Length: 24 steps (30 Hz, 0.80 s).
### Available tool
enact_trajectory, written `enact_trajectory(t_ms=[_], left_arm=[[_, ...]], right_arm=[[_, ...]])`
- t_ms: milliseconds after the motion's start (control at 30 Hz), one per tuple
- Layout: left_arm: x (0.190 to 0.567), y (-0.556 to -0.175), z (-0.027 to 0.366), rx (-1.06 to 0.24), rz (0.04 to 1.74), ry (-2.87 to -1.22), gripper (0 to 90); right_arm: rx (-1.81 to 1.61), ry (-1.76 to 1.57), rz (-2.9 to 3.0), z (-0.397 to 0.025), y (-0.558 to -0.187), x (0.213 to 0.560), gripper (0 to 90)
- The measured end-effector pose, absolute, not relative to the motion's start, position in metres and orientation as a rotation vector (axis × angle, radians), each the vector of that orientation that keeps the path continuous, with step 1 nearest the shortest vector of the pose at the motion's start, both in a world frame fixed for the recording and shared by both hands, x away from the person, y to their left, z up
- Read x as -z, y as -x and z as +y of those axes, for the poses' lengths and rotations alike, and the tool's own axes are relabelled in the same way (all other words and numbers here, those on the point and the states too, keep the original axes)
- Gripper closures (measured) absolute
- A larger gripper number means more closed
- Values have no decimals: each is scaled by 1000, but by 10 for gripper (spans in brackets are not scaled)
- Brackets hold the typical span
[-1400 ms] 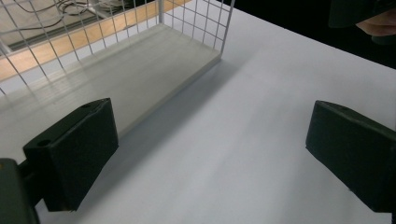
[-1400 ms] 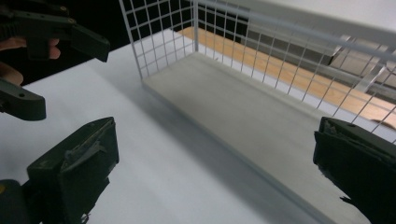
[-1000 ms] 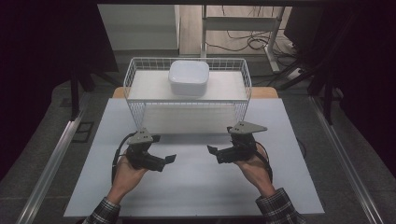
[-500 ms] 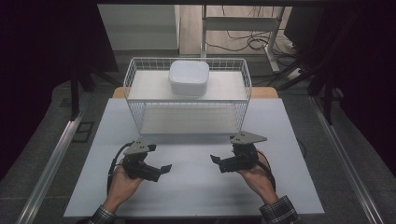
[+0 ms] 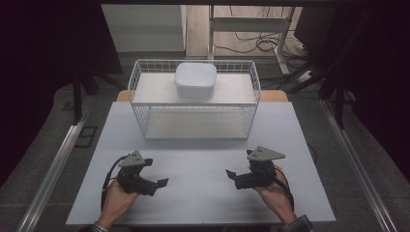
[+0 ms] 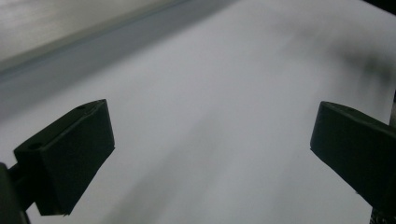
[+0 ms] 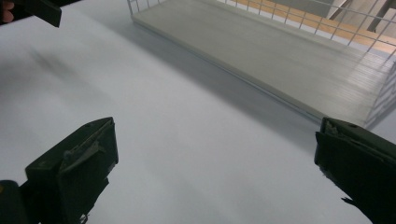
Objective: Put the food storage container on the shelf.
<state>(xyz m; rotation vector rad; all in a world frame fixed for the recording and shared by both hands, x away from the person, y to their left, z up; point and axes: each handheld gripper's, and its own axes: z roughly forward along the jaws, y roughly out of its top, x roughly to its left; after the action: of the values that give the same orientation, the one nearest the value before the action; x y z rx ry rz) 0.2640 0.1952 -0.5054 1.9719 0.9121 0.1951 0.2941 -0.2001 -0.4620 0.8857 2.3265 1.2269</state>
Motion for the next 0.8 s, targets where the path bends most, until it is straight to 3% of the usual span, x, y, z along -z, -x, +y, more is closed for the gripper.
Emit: enact_trajectory(t_ms=[800], left_arm=[[521,-225,200,-313,894,-2024,0]], right_arm=[[-1165,-958,2317,-228,-273,483,0]])
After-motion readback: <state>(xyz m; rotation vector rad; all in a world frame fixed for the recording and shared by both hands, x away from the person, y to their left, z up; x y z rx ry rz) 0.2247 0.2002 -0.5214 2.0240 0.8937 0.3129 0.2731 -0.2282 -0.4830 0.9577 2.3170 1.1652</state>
